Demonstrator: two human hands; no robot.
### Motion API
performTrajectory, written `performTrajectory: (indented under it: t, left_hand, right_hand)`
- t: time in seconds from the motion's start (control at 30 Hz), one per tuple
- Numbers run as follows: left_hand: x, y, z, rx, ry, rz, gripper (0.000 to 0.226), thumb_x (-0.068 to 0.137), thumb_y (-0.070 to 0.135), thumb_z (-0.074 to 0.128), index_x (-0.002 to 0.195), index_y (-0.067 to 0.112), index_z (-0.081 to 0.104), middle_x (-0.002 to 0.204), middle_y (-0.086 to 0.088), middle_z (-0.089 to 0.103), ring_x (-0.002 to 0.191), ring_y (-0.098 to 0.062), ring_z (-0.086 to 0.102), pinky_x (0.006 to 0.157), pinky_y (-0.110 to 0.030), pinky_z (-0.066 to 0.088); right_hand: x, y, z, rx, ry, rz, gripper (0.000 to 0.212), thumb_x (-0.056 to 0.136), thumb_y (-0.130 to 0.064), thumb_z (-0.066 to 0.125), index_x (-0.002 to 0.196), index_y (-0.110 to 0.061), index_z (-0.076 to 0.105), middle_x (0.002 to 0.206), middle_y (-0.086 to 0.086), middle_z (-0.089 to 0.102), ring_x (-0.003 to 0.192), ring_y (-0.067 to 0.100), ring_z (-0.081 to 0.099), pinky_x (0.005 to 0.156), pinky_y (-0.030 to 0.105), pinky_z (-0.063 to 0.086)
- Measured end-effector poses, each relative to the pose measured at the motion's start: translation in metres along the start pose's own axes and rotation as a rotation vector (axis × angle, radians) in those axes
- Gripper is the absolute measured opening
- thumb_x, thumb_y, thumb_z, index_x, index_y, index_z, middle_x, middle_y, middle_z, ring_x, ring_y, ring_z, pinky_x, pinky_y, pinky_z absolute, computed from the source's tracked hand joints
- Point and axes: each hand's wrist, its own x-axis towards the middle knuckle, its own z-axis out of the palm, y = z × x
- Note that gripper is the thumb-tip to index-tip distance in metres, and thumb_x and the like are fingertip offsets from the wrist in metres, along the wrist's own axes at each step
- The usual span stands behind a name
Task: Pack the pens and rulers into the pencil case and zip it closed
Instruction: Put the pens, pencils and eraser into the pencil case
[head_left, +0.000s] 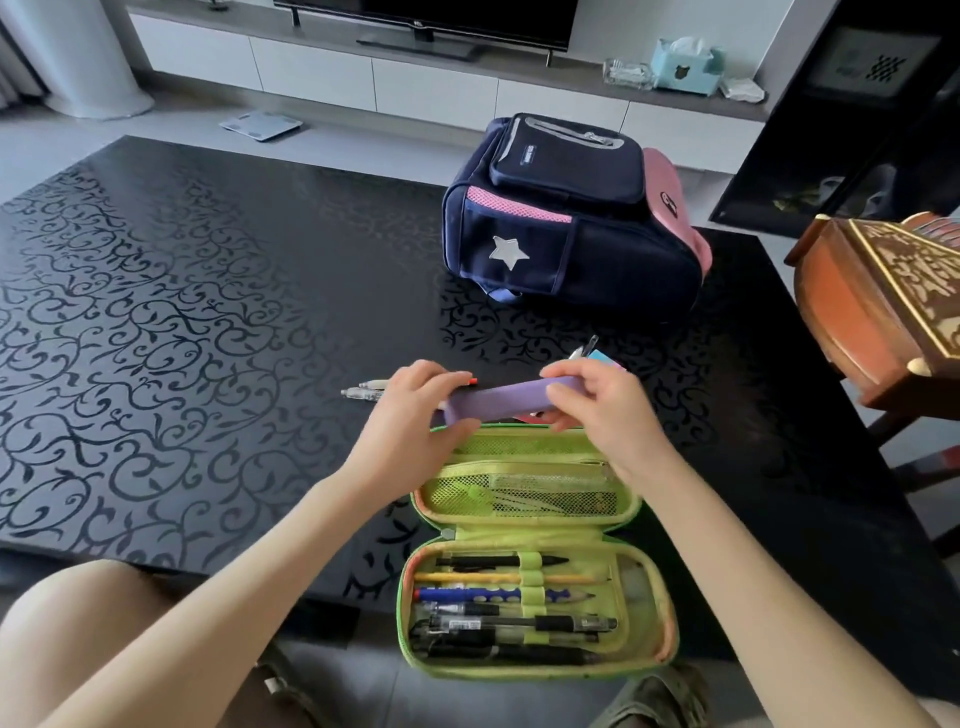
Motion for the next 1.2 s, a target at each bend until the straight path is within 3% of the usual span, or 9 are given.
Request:
performTrajectory:
  t: [0.07,0.17,0.27,0.33,0.6,0.7,0.83,1.0,1.2]
  left_hand:
    - [0.005,-0.007,0.003,0.042,0.008,0.065,0.020,0.075,0.015,0.075,0.094,0.012,0.069,0.091,-0.003,0.059,0.086,-0.021,0.053,0.078,-0.029,0.044]
    - [0.009,-0.019,0.018,0.358,-0.264,0.349,0.012,0.065,0.019,0.081,0.066,0.018,0.068,0.070,-0.001,0.059,0.065,-0.024,0.058,0.057,-0.029,0.050]
    - [0.013,-0.020,0.030,0.663,-0.552,0.401,0.007,0.084,0.016,0.058,0.080,0.017,0.064,0.086,0.000,0.060,0.085,-0.024,0.056,0.072,-0.037,0.050]
    - [0.017,-0.016,0.032,0.745,-0.641,0.390,0.018,0.090,0.008,0.045,0.095,0.015,0.061,0.099,-0.001,0.059,0.097,-0.024,0.051,0.082,-0.036,0.046]
    - [0.019,-0.003,0.038,0.949,-0.683,0.470,0.025,0.087,0.001,0.044,0.094,0.011,0.066,0.098,-0.006,0.066,0.093,-0.026,0.059,0.080,-0.034,0.045]
    - [0.020,-0.003,0.035,0.988,-0.604,0.535,0.013,0.081,0.007,0.058,0.082,0.015,0.068,0.084,-0.001,0.066,0.080,-0.021,0.062,0.070,-0.030,0.046]
    - [0.022,-0.003,0.039,0.994,-0.722,0.526,0.025,0.085,-0.005,0.044,0.094,0.009,0.063,0.096,-0.005,0.062,0.090,-0.026,0.058,0.076,-0.033,0.042]
    - [0.026,0.005,0.042,1.019,-0.756,0.490,0.027,0.081,-0.007,0.047,0.067,0.016,0.050,0.083,-0.003,0.059,0.077,-0.023,0.054,0.071,-0.030,0.039]
    - [0.026,0.002,0.042,0.966,-0.741,0.380,0.024,0.080,-0.006,0.050,0.074,0.015,0.058,0.088,-0.002,0.068,0.083,-0.023,0.062,0.066,-0.031,0.043]
  right_hand:
    - [-0.003,0.006,-0.029,0.022,0.123,0.041,0.023,0.087,0.003,0.055,0.089,-0.018,0.064,0.085,0.011,0.066,0.056,0.011,0.064,0.052,0.020,0.052]
    - [-0.012,0.019,-0.057,0.039,0.166,0.110,0.015,0.087,0.004,0.056,0.093,-0.008,0.061,0.088,0.015,0.066,0.054,0.013,0.062,0.049,0.020,0.052]
    - [-0.023,0.030,-0.060,0.094,0.186,0.149,0.014,0.087,0.005,0.056,0.090,-0.008,0.058,0.084,0.012,0.064,0.055,0.017,0.061,0.046,0.019,0.050]
    - [-0.027,0.035,-0.057,0.151,0.235,0.192,0.011,0.087,0.004,0.057,0.091,-0.006,0.058,0.078,0.014,0.062,0.057,0.020,0.060,0.046,0.020,0.050]
    - [-0.040,0.051,-0.036,0.239,0.188,0.396,0.005,0.087,-0.005,0.061,0.092,-0.003,0.062,0.072,0.013,0.060,0.053,0.016,0.059,0.045,0.020,0.051]
    - [-0.045,0.053,-0.034,0.221,0.183,0.389,0.008,0.086,-0.004,0.061,0.094,-0.001,0.061,0.073,0.013,0.059,0.054,0.016,0.058,0.046,0.021,0.052]
    - [-0.046,0.053,-0.032,0.203,0.189,0.373,0.009,0.086,-0.004,0.062,0.094,-0.001,0.062,0.073,0.011,0.059,0.055,0.016,0.058,0.048,0.022,0.052]
    - [-0.050,0.056,-0.031,0.158,0.183,0.347,0.009,0.085,-0.004,0.063,0.093,-0.001,0.063,0.071,0.008,0.061,0.056,0.018,0.061,0.058,0.028,0.055]
    - [-0.052,0.058,-0.032,0.087,0.168,0.326,0.010,0.085,-0.004,0.063,0.095,-0.001,0.064,0.076,0.010,0.064,0.058,0.019,0.064,0.058,0.031,0.055]
